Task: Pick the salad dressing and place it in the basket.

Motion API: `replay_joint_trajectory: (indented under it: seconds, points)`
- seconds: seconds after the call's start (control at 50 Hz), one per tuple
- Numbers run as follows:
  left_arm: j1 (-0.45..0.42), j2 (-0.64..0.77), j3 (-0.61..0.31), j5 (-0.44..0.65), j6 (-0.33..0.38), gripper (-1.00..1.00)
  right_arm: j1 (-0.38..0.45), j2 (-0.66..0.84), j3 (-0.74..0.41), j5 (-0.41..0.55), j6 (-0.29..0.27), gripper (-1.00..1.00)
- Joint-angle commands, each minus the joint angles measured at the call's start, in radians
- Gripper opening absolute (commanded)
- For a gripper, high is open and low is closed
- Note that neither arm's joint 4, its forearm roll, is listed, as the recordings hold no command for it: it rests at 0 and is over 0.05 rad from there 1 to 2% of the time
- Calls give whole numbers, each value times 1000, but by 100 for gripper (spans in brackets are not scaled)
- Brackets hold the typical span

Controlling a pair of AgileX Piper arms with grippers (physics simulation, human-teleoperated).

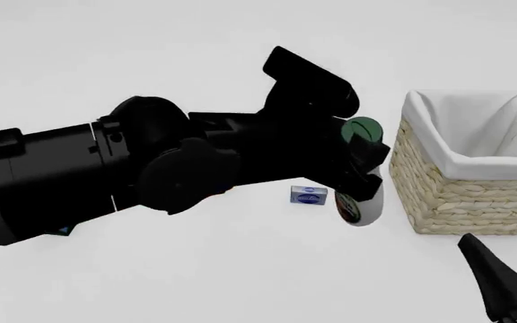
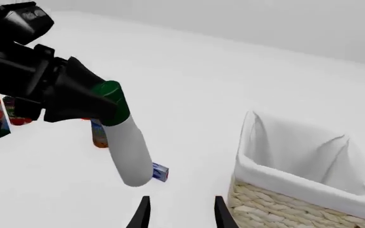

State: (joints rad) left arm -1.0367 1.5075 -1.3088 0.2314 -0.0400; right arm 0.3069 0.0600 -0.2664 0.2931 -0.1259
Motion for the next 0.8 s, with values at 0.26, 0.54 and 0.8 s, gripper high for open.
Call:
replay_joint_trajectory:
  seconds: [0.26, 0.54, 0.8]
  points:
    - [-19, -7, -9, -2, 27, -100, 182, 242, -255, 135, -110, 100]
    - [-40, -19, -4, -1, 36, -100, 215, 420, -306, 72, -72, 100]
    - [-54, -24, 0, 4, 48, -100, 283, 556, -365, 32, -51, 100]
